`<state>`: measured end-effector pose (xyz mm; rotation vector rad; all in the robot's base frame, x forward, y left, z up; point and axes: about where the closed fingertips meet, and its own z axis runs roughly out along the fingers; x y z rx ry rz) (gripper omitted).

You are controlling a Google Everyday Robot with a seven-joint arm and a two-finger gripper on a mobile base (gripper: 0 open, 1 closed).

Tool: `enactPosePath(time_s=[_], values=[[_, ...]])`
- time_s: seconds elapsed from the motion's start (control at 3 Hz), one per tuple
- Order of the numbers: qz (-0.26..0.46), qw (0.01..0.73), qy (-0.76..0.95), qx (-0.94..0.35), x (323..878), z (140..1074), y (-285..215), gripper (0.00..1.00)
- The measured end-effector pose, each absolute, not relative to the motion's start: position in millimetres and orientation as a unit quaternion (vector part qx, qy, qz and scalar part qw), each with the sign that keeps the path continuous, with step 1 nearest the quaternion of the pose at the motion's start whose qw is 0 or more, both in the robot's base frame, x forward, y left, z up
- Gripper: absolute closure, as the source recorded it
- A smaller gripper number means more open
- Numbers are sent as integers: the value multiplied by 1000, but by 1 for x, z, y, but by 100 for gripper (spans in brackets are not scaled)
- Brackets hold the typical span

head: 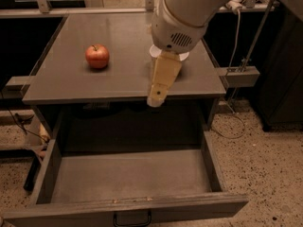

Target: Place apple into top drawer

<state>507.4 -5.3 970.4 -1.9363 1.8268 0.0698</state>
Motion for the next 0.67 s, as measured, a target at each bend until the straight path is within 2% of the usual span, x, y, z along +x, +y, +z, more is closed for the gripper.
enactPosePath(time_s=[0.67], values=[[20, 281, 611, -739, 596, 1002, 64, 0]])
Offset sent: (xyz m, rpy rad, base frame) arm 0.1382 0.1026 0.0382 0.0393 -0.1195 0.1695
